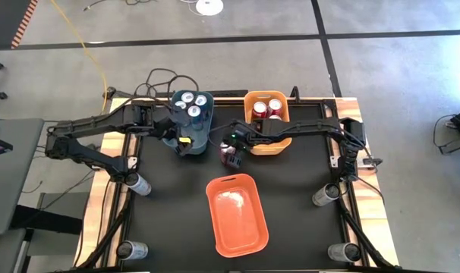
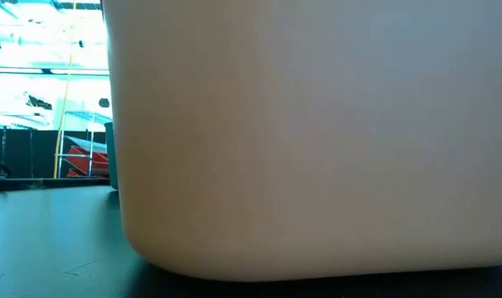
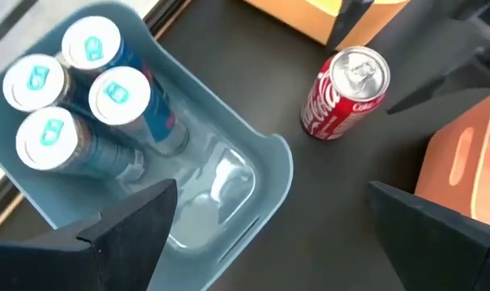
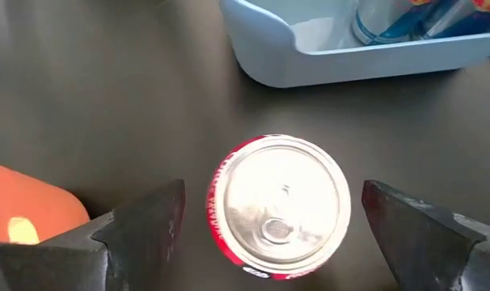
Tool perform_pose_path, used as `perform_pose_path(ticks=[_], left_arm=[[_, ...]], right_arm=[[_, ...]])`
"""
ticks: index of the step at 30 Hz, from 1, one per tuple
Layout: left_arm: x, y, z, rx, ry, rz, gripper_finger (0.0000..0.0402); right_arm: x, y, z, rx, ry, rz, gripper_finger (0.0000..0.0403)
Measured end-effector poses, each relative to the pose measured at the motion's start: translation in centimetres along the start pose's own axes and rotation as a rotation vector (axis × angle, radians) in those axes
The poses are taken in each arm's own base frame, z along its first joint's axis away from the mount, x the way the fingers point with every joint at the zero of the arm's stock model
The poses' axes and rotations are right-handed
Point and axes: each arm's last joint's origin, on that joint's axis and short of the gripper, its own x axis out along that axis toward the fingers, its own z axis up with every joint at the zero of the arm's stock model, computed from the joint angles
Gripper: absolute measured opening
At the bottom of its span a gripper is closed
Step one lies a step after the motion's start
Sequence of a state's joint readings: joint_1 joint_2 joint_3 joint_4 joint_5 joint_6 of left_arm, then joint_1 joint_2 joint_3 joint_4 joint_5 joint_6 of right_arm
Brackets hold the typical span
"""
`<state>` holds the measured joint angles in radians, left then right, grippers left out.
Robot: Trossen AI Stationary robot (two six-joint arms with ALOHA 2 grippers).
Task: Sort soda cans
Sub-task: Put the red soda can into the yellow bin
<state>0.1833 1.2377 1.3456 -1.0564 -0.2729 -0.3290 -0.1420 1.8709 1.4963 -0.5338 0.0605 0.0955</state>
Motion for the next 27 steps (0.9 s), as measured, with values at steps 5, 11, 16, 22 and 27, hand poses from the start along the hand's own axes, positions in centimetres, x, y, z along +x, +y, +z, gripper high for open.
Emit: perform_pose_path(ticks=[5,11,16,22,27], left_arm=[[0.1,0.0,-0.1,-0.031,-0.003,-0.001,0.0394],[0.1,0.0,0.0,-0.103,-0.007,-0.003,0.0394],[0.0,-0.1,-0.6,-0.092,0.038,0.008,0.0394],[0.0,-0.1,-0.6,-0.089,0.037,0.025,0.0394],[0.0,-0.1,-0.6,-0.088,0.038,0.031,0.0394]], right_arm=[[0.6,-0.1,-0.1,-0.014,0.004,0.003,0.0393],[2.6,-1.2,-0.7,0.032,0.054,-0.007,0.0393],[2.9,-1.4,-0.9,0.076,0.067,-0.013,0.0372],[2.8,-1.3,-0.8,0.055,0.068,-0.014,0.0277],[2.2,-1.4,-0.8,0.052,0.067,-0.015,0.0276]])
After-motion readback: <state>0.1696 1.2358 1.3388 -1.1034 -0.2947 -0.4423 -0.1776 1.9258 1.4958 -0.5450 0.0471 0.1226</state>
